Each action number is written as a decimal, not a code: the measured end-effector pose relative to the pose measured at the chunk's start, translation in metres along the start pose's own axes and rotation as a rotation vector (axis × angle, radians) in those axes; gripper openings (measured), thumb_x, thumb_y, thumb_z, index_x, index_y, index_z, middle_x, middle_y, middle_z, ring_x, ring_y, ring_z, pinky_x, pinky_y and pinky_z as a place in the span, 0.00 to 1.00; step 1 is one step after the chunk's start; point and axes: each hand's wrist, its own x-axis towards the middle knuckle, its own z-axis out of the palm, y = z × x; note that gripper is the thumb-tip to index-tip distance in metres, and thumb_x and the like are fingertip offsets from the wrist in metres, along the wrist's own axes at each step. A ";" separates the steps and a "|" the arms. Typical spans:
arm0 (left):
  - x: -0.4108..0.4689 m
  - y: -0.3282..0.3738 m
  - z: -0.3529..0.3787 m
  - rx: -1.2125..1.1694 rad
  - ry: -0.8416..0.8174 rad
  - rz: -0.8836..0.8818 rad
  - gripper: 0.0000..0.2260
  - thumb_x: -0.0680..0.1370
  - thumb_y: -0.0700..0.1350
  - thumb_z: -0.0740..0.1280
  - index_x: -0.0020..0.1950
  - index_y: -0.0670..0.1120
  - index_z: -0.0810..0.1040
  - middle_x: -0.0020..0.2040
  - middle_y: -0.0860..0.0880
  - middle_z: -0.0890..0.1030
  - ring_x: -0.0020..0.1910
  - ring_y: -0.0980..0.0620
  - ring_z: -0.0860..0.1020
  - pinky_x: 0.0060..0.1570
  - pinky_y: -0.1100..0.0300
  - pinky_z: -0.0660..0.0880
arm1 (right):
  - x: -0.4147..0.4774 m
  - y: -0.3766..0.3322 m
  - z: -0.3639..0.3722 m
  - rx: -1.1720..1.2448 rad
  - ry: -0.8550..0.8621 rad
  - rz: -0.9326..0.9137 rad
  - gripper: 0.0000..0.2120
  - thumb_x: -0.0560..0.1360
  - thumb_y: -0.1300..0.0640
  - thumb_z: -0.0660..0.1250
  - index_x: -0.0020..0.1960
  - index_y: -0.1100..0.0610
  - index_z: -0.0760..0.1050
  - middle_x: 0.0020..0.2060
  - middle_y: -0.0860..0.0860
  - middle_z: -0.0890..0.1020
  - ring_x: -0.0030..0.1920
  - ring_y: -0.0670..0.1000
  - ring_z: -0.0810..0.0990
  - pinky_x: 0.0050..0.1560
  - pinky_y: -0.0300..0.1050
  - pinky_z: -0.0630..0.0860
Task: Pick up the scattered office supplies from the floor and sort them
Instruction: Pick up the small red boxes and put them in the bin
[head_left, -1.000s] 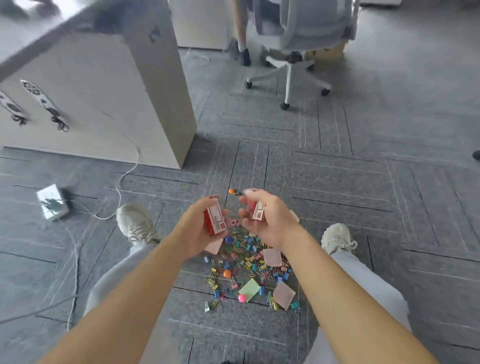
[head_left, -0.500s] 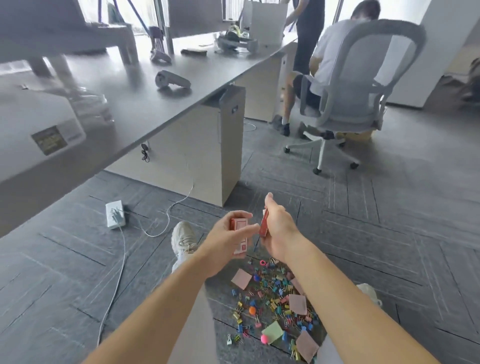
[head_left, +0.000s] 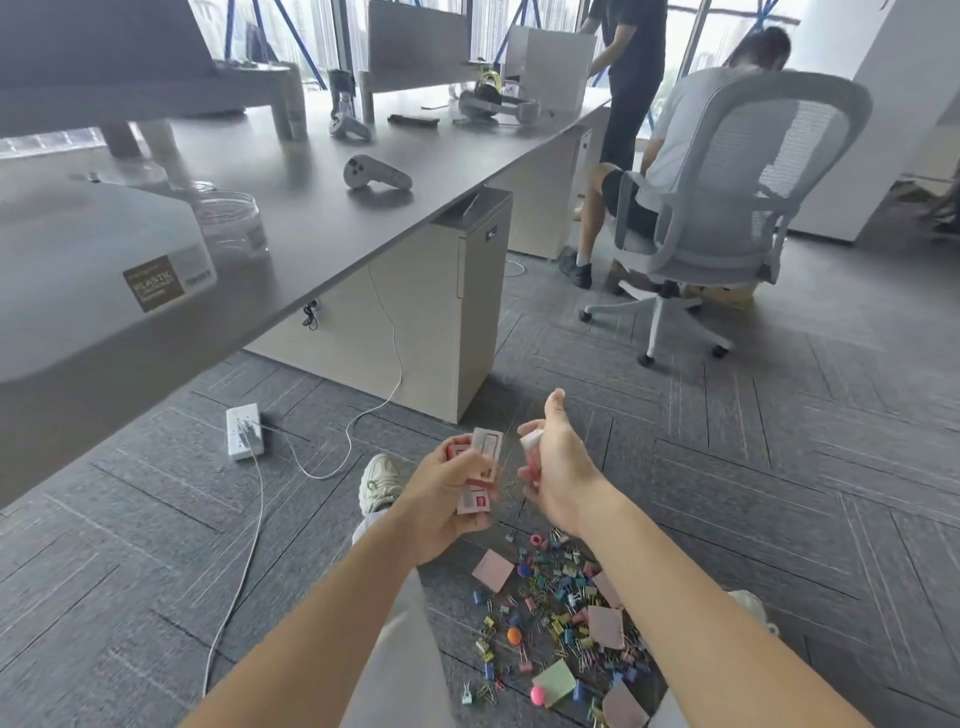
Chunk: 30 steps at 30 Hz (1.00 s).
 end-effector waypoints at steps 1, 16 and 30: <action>0.000 0.002 -0.003 -0.056 -0.006 -0.006 0.11 0.78 0.37 0.65 0.57 0.48 0.72 0.41 0.44 0.79 0.35 0.49 0.76 0.32 0.57 0.71 | -0.001 -0.003 -0.006 -0.088 0.027 -0.069 0.28 0.80 0.31 0.48 0.50 0.54 0.72 0.38 0.49 0.71 0.39 0.49 0.70 0.42 0.46 0.67; -0.007 0.023 -0.002 -0.246 -0.270 -0.190 0.20 0.70 0.35 0.64 0.62 0.43 0.70 0.57 0.37 0.78 0.43 0.44 0.77 0.44 0.51 0.77 | -0.020 -0.019 -0.035 -1.024 -0.234 -0.638 0.29 0.71 0.44 0.75 0.70 0.44 0.71 0.64 0.45 0.79 0.64 0.46 0.74 0.59 0.44 0.71; -0.055 0.066 -0.021 0.016 -0.125 0.006 0.17 0.80 0.38 0.65 0.68 0.36 0.74 0.52 0.36 0.79 0.45 0.42 0.82 0.52 0.42 0.80 | -0.036 -0.058 -0.002 -1.032 -0.322 -0.761 0.31 0.70 0.40 0.75 0.69 0.49 0.72 0.63 0.46 0.79 0.61 0.45 0.75 0.60 0.43 0.72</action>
